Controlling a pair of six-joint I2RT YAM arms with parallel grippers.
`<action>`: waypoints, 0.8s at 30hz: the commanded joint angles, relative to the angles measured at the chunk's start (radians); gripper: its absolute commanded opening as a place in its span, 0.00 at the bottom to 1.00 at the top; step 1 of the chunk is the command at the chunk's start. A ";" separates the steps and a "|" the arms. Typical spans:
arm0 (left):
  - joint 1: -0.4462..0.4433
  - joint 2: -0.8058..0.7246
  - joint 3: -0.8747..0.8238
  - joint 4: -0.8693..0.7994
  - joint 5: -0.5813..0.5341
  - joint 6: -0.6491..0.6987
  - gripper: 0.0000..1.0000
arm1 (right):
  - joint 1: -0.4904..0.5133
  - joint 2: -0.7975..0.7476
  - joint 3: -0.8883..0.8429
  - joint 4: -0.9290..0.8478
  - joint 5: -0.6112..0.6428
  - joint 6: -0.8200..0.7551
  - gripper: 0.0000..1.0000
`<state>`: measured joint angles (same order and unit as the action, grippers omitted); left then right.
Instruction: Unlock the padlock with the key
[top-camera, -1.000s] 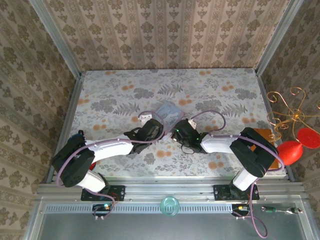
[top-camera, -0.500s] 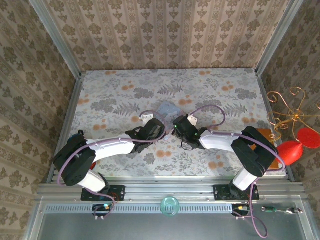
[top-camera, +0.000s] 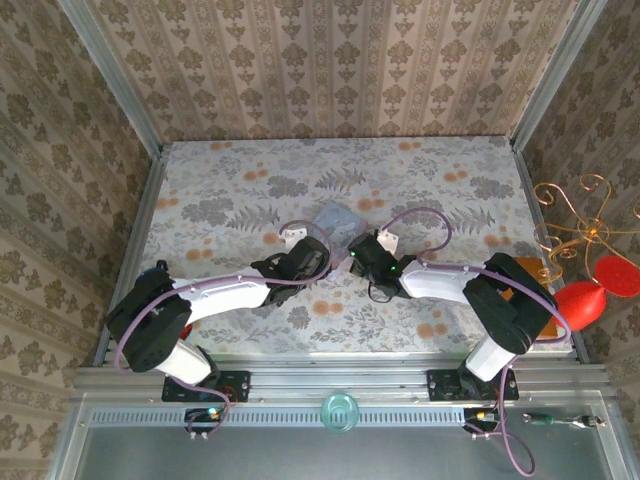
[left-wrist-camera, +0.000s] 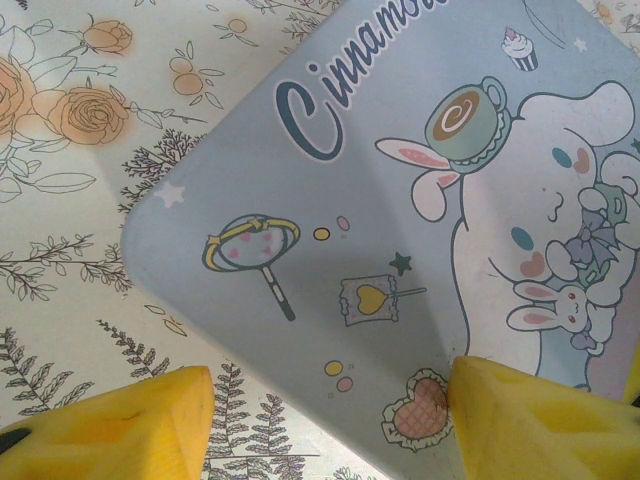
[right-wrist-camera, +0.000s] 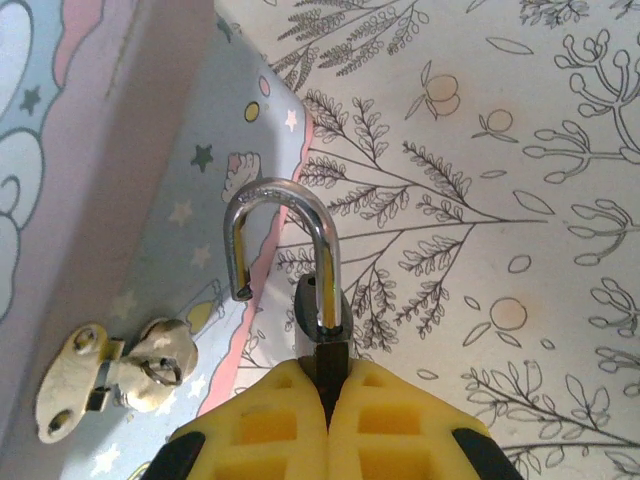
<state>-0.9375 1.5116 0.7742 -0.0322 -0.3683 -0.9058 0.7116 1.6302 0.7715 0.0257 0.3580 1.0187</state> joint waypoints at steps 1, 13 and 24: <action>-0.013 0.035 -0.054 -0.232 0.062 0.027 0.64 | -0.027 -0.037 -0.008 0.048 -0.019 -0.057 0.00; 0.067 -0.176 -0.085 -0.142 0.147 0.311 0.66 | -0.063 -0.310 0.011 -0.203 -0.244 -0.403 0.00; 0.258 -0.814 -0.361 -0.170 0.180 0.499 0.70 | -0.064 -0.465 -0.002 -0.499 -0.323 -0.578 0.00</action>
<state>-0.7025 0.7910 0.4461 -0.1463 -0.2108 -0.4976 0.6502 1.2034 0.7712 -0.3573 0.0605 0.5171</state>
